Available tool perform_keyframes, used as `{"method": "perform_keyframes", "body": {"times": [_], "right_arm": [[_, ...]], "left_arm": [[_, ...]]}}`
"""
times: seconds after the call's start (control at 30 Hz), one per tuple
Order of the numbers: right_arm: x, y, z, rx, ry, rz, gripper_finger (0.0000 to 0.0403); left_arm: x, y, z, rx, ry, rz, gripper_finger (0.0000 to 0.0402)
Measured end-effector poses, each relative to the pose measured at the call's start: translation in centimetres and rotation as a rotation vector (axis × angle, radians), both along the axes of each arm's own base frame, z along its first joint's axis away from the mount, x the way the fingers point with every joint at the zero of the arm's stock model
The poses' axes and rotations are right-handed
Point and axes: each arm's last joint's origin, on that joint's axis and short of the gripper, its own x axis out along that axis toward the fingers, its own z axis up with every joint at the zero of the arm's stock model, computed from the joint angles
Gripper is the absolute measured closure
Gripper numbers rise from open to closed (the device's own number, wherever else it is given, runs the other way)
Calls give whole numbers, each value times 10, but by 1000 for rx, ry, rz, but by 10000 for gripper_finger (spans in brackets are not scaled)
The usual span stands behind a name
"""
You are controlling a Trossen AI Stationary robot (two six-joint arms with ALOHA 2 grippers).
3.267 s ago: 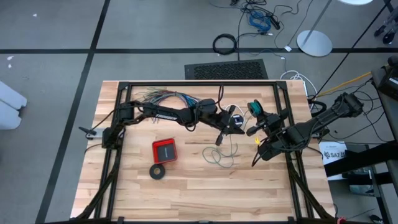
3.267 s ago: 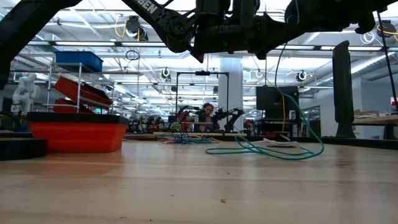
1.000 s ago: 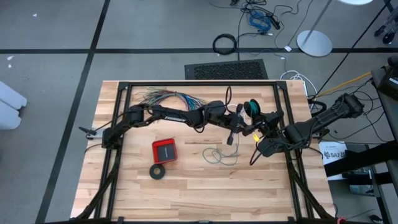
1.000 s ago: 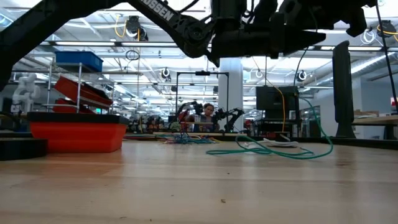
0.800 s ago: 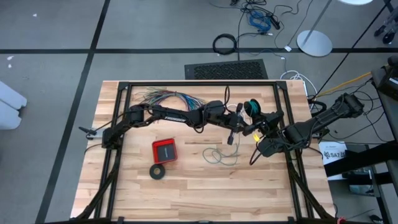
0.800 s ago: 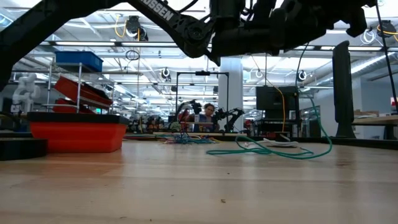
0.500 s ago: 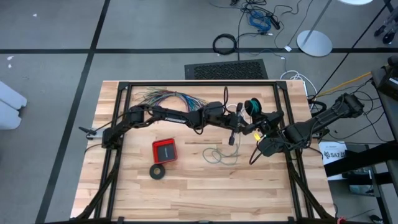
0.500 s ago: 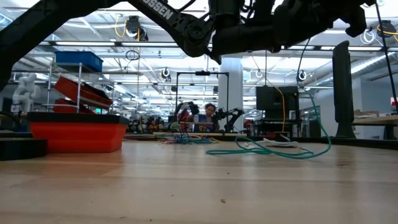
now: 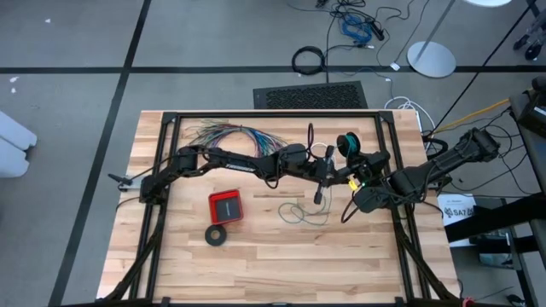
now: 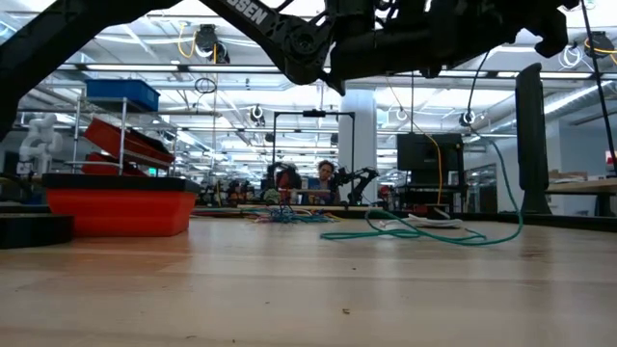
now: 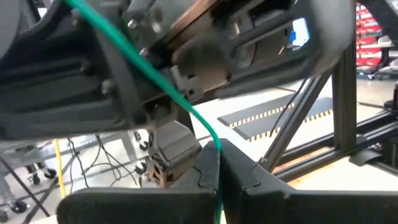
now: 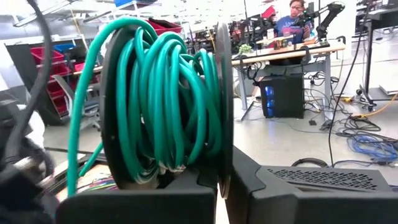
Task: Coil cords
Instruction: Coil the green wire onto the spool
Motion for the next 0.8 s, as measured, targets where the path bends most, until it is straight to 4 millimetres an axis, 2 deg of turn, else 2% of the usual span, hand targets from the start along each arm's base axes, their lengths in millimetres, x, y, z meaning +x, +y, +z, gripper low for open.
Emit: {"method": "perform_keyframes", "body": {"times": [0.3,0.57,0.8], "right_arm": [[1,-5,0,-4,-6,-32,403],[4,-13,-1,-11,-10,-89,403],[7,-19,-2,17,-69,-118,403]], "left_arm": [[0,1,0,-72,23,15,401],[0,-8,1,-37,8,-24,401],[0,-7,-2,-13,20,-20,401]]}}
